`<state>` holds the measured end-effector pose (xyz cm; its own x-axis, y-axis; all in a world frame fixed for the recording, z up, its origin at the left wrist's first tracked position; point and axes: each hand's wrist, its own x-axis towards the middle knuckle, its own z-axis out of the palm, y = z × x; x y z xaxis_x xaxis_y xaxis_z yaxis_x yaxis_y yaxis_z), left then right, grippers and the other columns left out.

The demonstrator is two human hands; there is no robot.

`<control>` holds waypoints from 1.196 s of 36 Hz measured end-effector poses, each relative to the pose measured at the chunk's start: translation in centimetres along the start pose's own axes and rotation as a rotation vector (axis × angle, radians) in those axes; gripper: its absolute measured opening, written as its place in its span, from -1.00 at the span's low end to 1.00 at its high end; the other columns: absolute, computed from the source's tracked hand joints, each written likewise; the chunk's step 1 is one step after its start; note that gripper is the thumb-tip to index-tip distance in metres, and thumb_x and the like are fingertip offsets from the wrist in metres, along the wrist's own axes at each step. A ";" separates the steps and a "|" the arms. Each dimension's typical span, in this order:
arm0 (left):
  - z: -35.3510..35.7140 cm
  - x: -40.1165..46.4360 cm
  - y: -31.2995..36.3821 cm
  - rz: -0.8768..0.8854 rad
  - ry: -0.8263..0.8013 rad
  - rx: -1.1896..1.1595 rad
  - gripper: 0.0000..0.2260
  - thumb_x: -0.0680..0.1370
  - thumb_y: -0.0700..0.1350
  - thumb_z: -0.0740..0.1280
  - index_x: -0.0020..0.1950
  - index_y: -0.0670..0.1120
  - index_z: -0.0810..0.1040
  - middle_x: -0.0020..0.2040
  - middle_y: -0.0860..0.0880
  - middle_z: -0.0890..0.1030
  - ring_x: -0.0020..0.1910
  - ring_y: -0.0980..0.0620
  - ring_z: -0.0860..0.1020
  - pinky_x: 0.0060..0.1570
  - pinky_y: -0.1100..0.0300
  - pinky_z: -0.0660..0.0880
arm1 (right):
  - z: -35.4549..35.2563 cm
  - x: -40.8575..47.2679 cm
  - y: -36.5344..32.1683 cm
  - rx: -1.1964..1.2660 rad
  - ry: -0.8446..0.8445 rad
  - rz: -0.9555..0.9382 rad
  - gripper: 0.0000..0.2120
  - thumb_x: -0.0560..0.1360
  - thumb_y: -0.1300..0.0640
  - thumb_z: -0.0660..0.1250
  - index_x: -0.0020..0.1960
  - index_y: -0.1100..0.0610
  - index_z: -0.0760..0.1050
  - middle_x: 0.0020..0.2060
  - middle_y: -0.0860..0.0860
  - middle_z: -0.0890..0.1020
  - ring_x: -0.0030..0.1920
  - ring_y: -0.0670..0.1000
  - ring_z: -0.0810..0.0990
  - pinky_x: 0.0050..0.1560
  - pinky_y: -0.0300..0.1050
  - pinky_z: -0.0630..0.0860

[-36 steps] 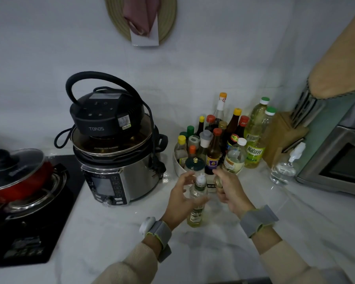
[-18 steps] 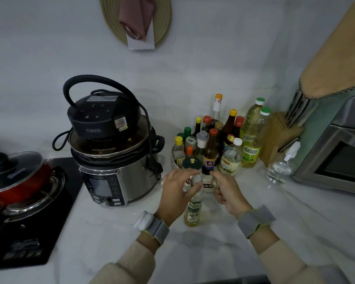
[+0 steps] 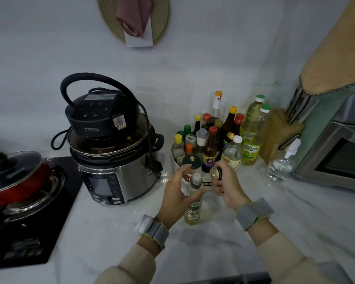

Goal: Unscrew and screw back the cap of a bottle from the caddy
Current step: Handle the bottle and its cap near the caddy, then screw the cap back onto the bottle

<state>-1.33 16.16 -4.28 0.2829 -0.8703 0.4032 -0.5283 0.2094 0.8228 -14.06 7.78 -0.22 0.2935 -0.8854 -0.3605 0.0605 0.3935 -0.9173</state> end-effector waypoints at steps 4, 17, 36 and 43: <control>1.1 -0.1 -0.6 -0.142 -0.051 -0.088 -0.26 0.28 -0.11 0.57 0.34 -0.01 0.26 0.08 0.24 0.48 0.07 0.42 0.43 -0.02 0.64 0.27 | 0.5 -0.2 -1.0 -0.133 -0.029 -0.142 -0.78 0.53 0.12 0.18 -0.29 0.12 0.32 -0.58 -0.04 0.28 -0.66 -0.13 0.20 -0.65 -0.33 0.09; 4.7 -0.9 -4.2 -0.353 -0.039 -0.231 -0.55 0.26 0.00 0.53 0.10 0.01 0.51 0.03 -0.02 0.66 0.00 0.03 0.62 0.07 -0.07 0.57 | 2.1 -0.2 -2.6 -1.446 -0.168 -0.969 -0.78 0.54 -0.02 0.18 -0.11 0.14 0.36 -0.43 0.09 0.50 -0.41 0.14 0.46 -0.41 0.02 0.37; 6.0 -1.4 -5.0 -0.337 0.047 -0.343 -0.63 0.29 -0.28 0.41 -0.05 0.10 0.46 -0.17 0.08 0.59 -0.21 0.14 0.53 -0.17 0.12 0.50 | 2.2 1.1 -1.0 -1.766 -0.244 -1.096 -0.68 0.58 -0.09 0.11 0.12 0.16 0.31 -0.38 0.09 0.53 -0.42 0.14 0.40 -0.45 -0.08 0.24; 6.2 -1.6 -4.5 -0.304 0.063 -0.401 -0.54 0.27 -0.18 0.48 0.12 -0.19 0.46 -0.06 -0.04 0.59 -0.14 0.33 0.53 -0.12 0.41 0.48 | 4.1 -0.8 1.5 -1.774 0.317 -0.960 -0.74 0.32 0.00 0.47 -0.22 0.18 0.50 -0.65 0.06 0.48 -0.66 0.10 0.45 -0.54 -0.25 0.16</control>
<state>-4.33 13.89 -11.15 0.4306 -0.8925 0.1342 -0.0686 0.1160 0.9909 -10.24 10.08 -0.63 0.5859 -0.6994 0.4093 -0.8000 -0.5797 0.1548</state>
